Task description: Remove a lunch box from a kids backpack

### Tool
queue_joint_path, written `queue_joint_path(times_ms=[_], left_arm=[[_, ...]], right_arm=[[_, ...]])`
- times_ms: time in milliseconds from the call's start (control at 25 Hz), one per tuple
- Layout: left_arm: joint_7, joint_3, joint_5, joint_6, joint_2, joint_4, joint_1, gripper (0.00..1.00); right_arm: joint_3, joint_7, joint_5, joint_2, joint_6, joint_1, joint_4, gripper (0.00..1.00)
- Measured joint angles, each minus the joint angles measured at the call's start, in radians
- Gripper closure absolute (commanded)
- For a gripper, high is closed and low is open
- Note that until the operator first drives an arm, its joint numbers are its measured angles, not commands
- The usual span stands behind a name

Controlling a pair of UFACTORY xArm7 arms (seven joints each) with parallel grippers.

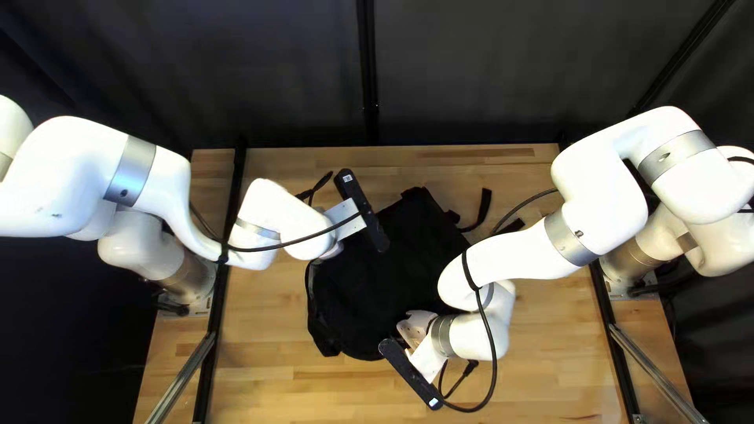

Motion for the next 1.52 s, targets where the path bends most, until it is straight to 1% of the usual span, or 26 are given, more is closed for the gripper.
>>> queue_joint_path(times_ms=[320,680,1000,1040,1080,1200,1280,1400,1520], left_arm=[[0.017,0.01,0.016,-0.007,0.064,0.056,0.012,1.0],[0.016,0.005,0.029,-0.01,0.151,0.131,0.01,1.0],[0.026,-0.005,0.026,0.013,0.155,0.159,0.0,1.0],[0.026,-0.005,0.025,0.014,0.152,0.156,0.0,0.13],[0.026,-0.006,0.023,0.014,0.146,0.151,-0.001,0.0],[0.027,-0.01,0.009,0.031,0.106,0.132,-0.007,0.0],[0.031,-0.019,-0.01,0.066,0.058,0.12,-0.019,0.0],[0.03,-0.048,-0.044,0.146,-0.021,0.109,-0.05,0.0],[0.016,-0.095,-0.088,0.259,-0.115,0.106,-0.095,0.0]], right_arm=[[-0.008,0.001,-0.008,0.01,-0.013,-0.009,0.005,1.0],[-0.008,0.032,-0.022,0.01,-0.008,0.008,0.0,1.0],[-0.008,0.031,-0.019,0.014,-0.008,0.008,0.006,1.0],[-0.008,0.031,-0.019,0.015,-0.007,0.008,0.007,1.0],[-0.008,0.03,-0.018,0.016,-0.007,0.008,0.009,1.0],[-0.007,0.026,-0.014,0.021,-0.006,0.006,0.016,1.0],[-0.006,0.021,-0.011,0.022,-0.006,0.005,0.018,1.0],[-0.005,0.016,-0.007,0.021,-0.007,0.002,0.019,1.0],[-0.002,0.006,0.005,0.013,0.0,-0.001,0.018,1.0]])
